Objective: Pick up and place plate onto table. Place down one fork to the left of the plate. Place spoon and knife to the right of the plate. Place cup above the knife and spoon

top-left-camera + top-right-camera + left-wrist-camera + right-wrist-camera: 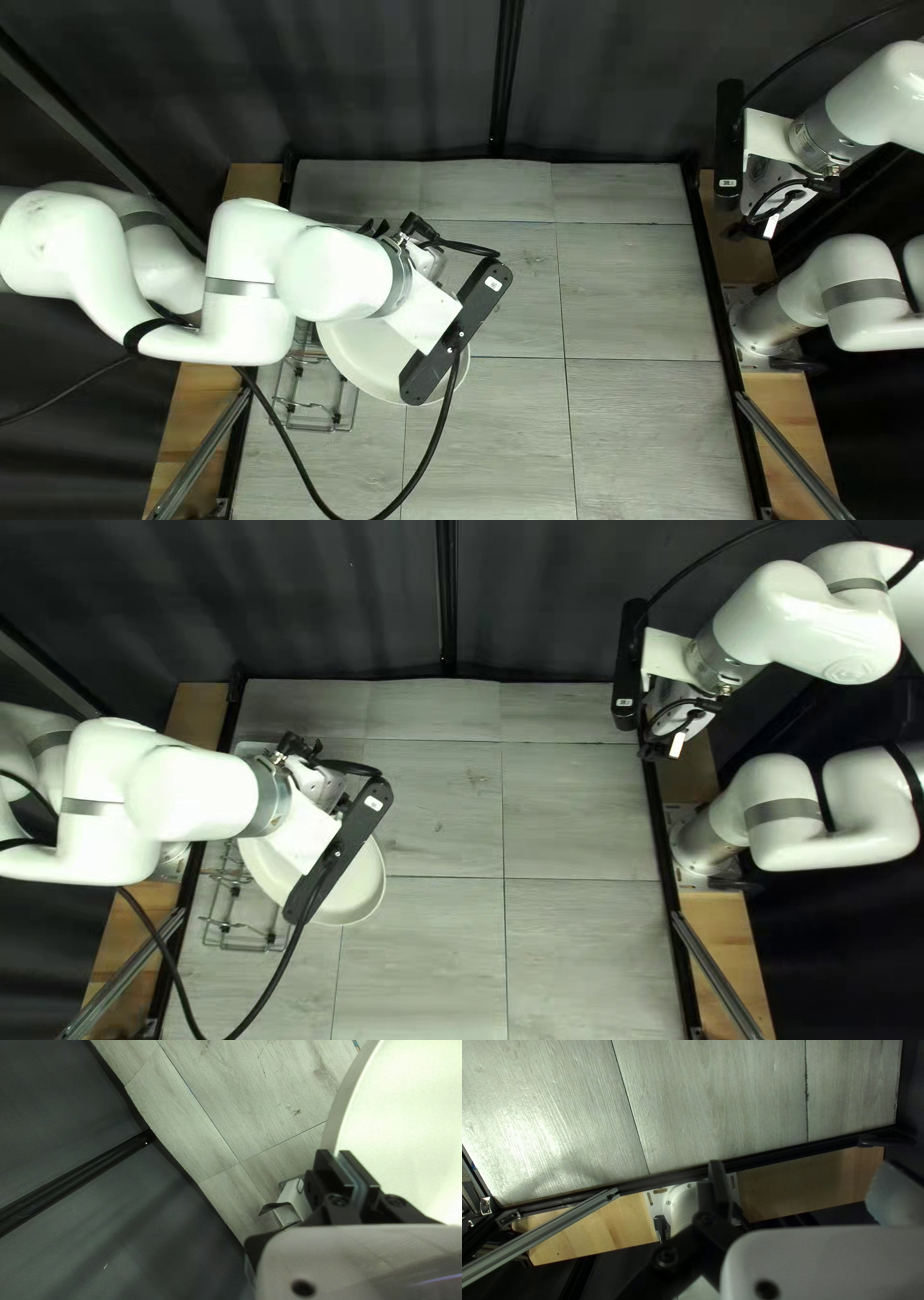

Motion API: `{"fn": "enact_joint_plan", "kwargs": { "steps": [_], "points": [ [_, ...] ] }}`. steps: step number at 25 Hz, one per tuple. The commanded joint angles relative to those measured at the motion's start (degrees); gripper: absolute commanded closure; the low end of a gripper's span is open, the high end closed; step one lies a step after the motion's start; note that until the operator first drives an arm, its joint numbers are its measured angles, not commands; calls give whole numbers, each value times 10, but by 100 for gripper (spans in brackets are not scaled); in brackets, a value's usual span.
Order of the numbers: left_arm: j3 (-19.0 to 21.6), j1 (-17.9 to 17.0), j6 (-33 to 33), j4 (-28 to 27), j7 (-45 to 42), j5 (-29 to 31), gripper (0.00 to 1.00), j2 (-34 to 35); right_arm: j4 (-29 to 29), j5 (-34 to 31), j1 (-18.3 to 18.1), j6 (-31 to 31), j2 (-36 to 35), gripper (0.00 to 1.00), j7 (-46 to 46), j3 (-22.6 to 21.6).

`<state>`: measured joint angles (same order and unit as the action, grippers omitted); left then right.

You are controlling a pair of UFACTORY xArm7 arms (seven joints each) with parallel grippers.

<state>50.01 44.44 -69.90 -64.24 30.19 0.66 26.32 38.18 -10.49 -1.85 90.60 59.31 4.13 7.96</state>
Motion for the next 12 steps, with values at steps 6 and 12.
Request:
{"fn": "enact_joint_plan", "kwargs": {
  "steps": [6, 12],
  "points": [
    [-6, 42, 120, 25, -82, -79, 100, -98, 0, 0, 0, 0, 0, 0, 0, 0],
    [-9, 44, 127, 31, -83, -86, 100, -104, 0, 0, 0, 0, 0, 0, 0, 0]
  ]
}}
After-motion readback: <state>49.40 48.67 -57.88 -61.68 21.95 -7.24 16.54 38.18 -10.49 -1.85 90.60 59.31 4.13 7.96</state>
